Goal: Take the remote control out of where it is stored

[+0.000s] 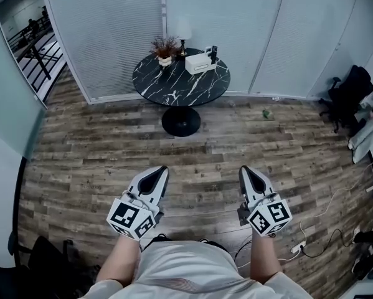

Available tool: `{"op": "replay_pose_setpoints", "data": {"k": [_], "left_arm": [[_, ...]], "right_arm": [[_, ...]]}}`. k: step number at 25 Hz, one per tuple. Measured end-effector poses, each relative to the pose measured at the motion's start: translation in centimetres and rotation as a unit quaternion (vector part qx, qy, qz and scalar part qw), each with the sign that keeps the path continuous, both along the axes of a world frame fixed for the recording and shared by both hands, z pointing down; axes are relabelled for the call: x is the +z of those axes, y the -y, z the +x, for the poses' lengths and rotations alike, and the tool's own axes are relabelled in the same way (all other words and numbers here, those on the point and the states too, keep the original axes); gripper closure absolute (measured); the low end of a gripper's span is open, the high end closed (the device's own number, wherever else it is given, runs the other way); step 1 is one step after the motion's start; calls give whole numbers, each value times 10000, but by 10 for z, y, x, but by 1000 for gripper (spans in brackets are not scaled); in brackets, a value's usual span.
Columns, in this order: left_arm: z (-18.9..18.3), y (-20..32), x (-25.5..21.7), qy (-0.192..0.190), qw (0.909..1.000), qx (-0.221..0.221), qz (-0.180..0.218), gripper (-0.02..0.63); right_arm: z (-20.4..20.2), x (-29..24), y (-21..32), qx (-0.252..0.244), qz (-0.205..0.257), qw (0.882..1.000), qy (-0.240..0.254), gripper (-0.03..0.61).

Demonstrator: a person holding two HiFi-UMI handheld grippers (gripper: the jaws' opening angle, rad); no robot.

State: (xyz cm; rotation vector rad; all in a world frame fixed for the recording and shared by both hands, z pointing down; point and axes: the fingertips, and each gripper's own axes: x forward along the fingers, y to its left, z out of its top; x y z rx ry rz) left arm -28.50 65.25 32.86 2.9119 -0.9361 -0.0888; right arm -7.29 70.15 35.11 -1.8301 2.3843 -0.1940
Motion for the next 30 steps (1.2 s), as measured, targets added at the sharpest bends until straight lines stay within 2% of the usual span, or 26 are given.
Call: {"op": "replay_pose_setpoints", "data": {"k": [8,12,23,30], "left_arm": [[31,-12,23,49,9992,60,-398,604],[48,2,26,29,9987,162,-492,604],[101,118,27,-47,9984,450,-347,604],[95,213,30,-23,9979,389,-511,604]], "right_arm": [[33,43,-7,-138,-311,9988,352,568],[56,56,-1,-89,-493,9964,677,568],[97,42,98,189,-568,9980,189,568],[89,29,200,308,-500,9981,-177,568]]}}
